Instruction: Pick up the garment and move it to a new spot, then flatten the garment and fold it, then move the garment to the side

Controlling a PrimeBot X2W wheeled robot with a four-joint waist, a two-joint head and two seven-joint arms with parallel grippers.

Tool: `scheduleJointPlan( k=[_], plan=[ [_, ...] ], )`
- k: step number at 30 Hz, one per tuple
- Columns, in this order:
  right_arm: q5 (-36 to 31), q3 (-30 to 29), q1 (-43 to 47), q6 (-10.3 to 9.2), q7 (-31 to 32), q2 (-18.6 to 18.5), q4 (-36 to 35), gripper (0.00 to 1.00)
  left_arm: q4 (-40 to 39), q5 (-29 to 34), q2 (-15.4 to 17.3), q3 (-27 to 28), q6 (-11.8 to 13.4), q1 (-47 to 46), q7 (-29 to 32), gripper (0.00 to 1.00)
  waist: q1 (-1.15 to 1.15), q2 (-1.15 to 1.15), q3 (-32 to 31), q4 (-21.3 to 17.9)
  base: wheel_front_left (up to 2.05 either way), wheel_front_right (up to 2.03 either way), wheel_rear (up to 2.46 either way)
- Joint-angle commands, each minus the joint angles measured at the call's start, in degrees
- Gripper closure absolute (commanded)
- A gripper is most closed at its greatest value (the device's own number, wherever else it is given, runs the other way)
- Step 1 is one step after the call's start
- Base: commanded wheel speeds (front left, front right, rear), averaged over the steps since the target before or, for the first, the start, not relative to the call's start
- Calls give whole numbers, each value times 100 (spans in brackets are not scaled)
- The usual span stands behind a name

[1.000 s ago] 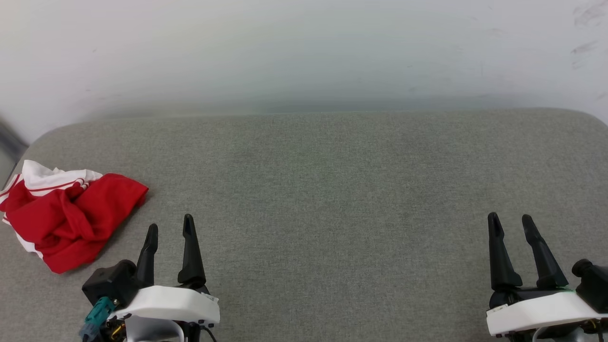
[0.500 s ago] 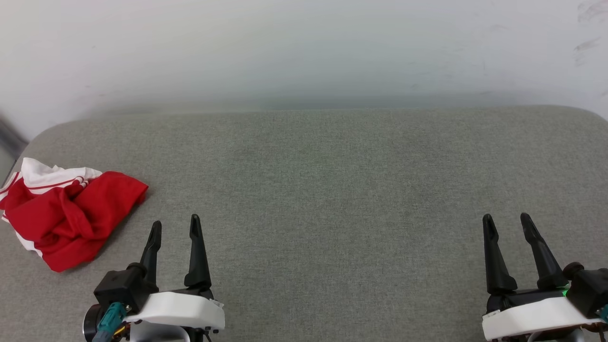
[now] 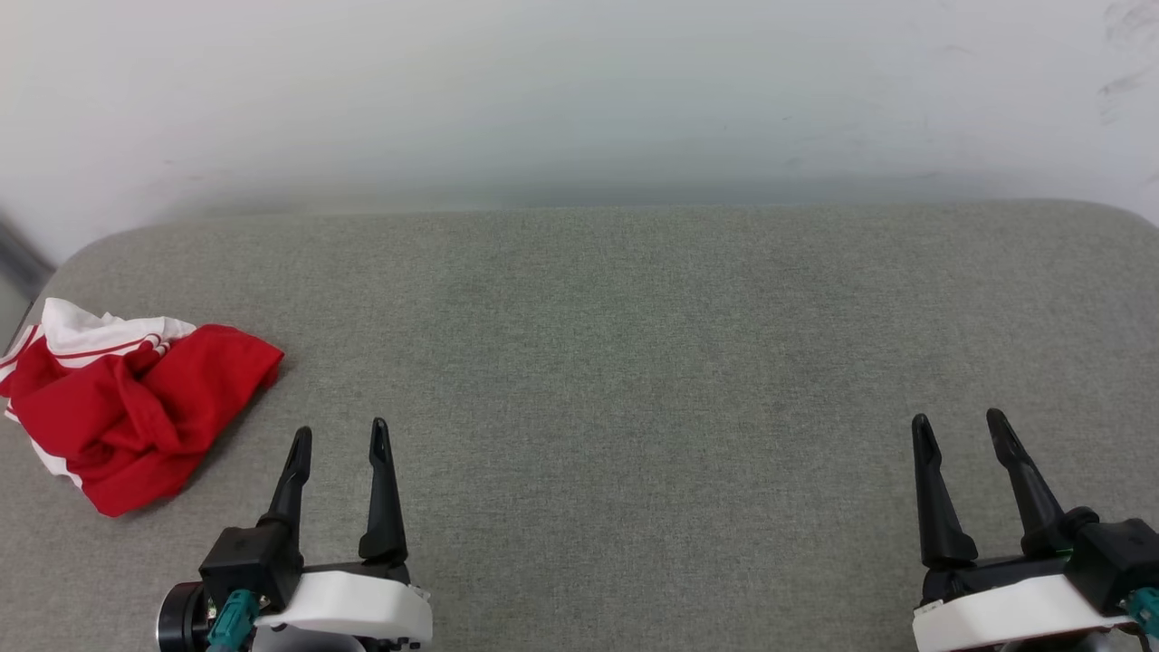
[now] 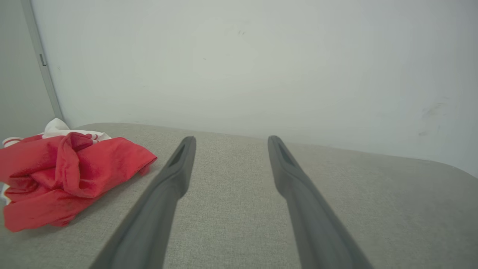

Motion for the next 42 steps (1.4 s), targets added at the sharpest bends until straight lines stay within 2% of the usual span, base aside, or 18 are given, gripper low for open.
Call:
scheduleJointPlan(
  k=[1, 12, 19, 29, 36, 42],
  plan=[
    [-103, 12, 75, 0, -43, 12, -9, 0, 5, 120, 11, 0, -23, 43, -45, 0, 0, 0, -5, 1, 0, 0, 0],
    [-244, -4, 148, -1, -155, 13, 16, 0, 71, 432, 12, 19, -17, 141, -158, 0, 0, 0, -33, 14, 0, 0, 0],
    [32, -12, 163, -1, -149, 13, 115, 0, 140, 322, 12, 56, -45, 150, -150, 0, 0, 0, -52, 14, 0, 0, 0],
    [91, -17, 175, 0, -149, 13, 148, 0, 210, 273, 12, 63, -72, 148, -150, 0, 0, 0, -63, 42, 0, 0, 0],
    [71, -2, 188, -1, -149, 14, 109, 0, 231, 232, 12, 99, -94, 99, -150, 0, 0, 0, -41, 222, 0, 0, 0],
    [60, 0, 159, -1, -149, 14, 95, 0, 238, 230, 11, 127, -95, 33, -150, 0, 0, 0, 21, 528, 0, 0, 0]
  ],
)
